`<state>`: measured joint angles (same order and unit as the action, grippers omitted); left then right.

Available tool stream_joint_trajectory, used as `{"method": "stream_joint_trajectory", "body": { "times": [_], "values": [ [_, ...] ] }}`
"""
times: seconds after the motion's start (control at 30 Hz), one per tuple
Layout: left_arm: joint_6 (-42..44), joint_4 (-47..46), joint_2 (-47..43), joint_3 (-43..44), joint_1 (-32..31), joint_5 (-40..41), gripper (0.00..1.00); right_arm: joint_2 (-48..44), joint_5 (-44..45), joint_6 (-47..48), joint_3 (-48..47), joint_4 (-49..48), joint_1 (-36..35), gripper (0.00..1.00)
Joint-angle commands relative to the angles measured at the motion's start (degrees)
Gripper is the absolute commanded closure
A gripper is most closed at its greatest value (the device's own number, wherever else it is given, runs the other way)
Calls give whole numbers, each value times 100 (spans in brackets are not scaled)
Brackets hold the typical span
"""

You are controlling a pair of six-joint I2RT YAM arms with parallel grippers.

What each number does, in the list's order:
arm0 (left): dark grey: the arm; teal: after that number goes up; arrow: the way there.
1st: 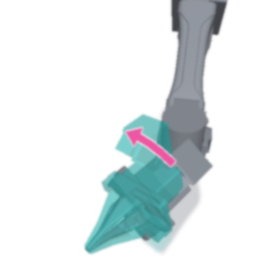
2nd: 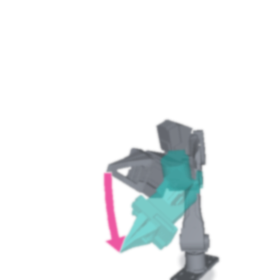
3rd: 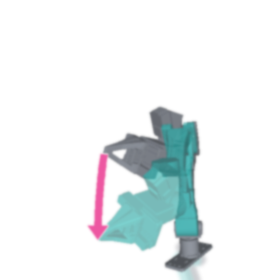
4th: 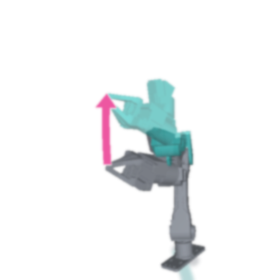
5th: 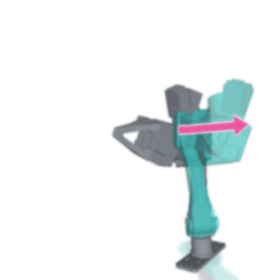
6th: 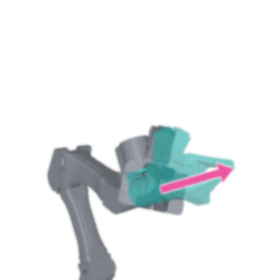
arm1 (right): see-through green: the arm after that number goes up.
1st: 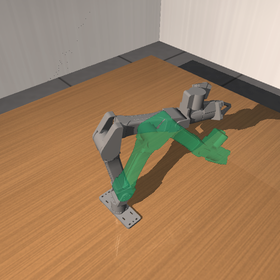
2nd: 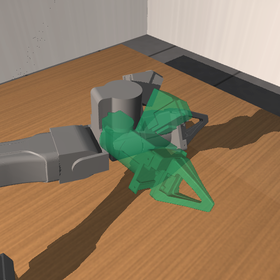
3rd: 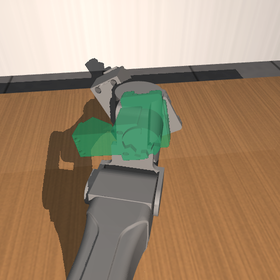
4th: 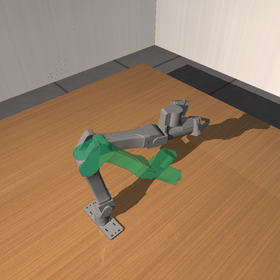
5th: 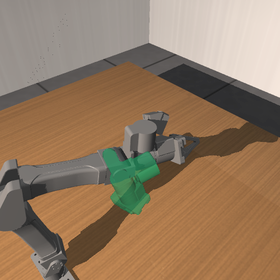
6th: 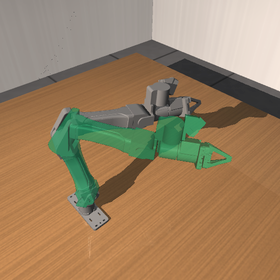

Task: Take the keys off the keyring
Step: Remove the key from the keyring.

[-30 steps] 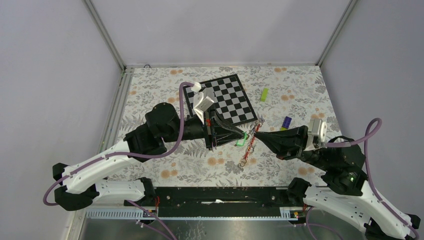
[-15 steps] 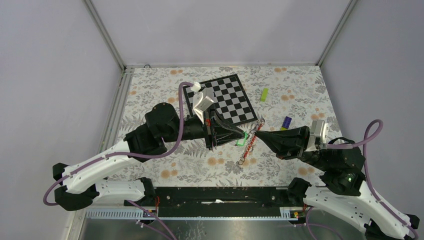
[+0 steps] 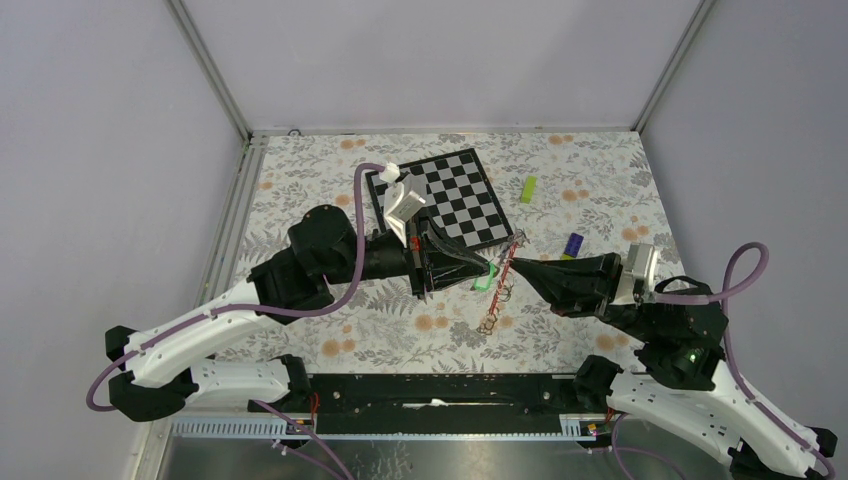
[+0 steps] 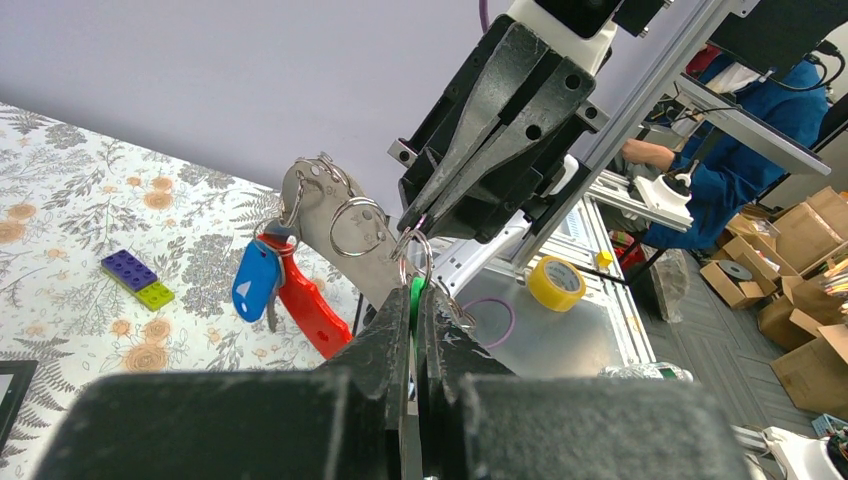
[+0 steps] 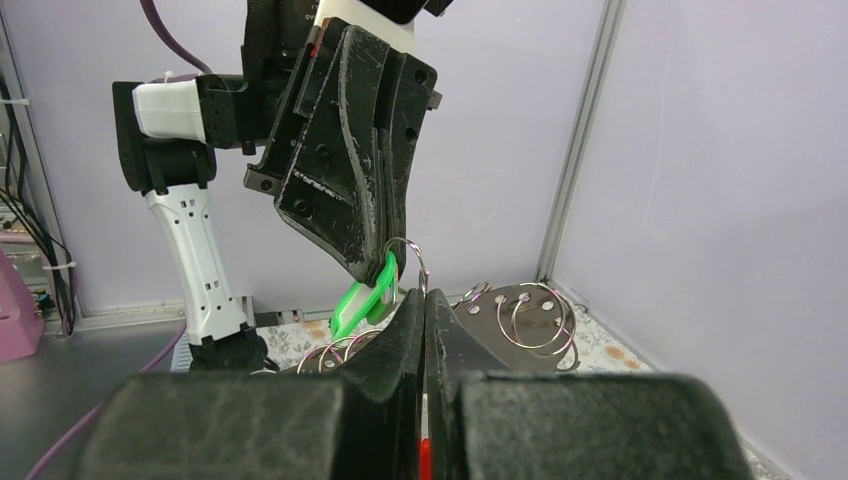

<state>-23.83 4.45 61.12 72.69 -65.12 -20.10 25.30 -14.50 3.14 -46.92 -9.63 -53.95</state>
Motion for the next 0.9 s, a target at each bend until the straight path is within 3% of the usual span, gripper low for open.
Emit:
{"method": "stream_joint_trajectory", "body": {
  "times": [0.0,0.87],
  "values": [
    [-6,-14,-42,70,8,-33,100,-132,56,260,-45,-1121,8,100],
    [-69,-22,11,10,8,-57,100,-132,-337,469,176,-1889,7,100]
  ]
}}
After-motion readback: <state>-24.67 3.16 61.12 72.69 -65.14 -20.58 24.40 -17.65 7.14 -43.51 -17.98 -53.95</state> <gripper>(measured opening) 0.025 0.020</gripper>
